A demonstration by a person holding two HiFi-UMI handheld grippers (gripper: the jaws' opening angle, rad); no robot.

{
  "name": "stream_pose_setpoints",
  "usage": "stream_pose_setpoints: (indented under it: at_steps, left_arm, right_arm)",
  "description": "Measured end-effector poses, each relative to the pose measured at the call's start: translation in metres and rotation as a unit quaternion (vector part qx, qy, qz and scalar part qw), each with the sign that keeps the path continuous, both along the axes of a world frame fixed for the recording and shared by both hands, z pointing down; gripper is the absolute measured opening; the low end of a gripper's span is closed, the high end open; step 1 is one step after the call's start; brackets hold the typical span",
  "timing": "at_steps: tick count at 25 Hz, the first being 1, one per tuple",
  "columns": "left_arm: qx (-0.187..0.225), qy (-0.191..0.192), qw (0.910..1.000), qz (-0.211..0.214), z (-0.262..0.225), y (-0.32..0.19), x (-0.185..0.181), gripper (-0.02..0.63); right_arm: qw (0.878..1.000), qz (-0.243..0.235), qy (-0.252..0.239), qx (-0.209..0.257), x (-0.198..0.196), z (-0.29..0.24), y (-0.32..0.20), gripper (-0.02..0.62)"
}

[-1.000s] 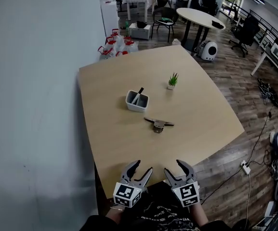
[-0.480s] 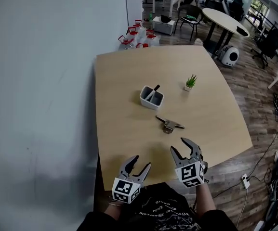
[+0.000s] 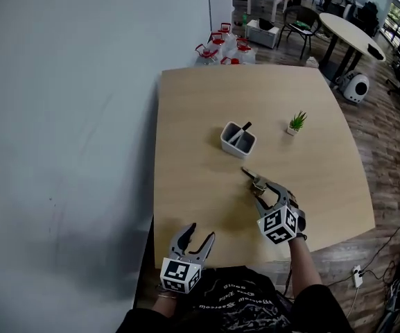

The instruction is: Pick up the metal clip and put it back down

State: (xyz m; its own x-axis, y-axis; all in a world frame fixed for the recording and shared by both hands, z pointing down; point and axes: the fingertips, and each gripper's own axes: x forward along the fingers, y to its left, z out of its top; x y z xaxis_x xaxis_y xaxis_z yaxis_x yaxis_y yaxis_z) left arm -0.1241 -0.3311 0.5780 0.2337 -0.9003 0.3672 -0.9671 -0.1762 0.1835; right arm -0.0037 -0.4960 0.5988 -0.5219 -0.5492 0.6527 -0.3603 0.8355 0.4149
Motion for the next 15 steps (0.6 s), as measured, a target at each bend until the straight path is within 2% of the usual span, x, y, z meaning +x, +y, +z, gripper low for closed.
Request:
stream_pose_setpoints:
  at_steps: [6,15]
  left_arm:
    - [0.000,-0.010,0.9992,-0.039,-0.006,0.005,-0.012,0.247]
    - [-0.015,-0.022,0.9952,-0.094,-0.005,0.018,-0.023,0.247]
  right_arm:
    - [0.999,-0.029,0.036,-0.015,-0.008,0.028,-0.019,0.207]
    - [0.996,-0.033,0.070,-0.044,-0.006,0.062,-0.040,0.193]
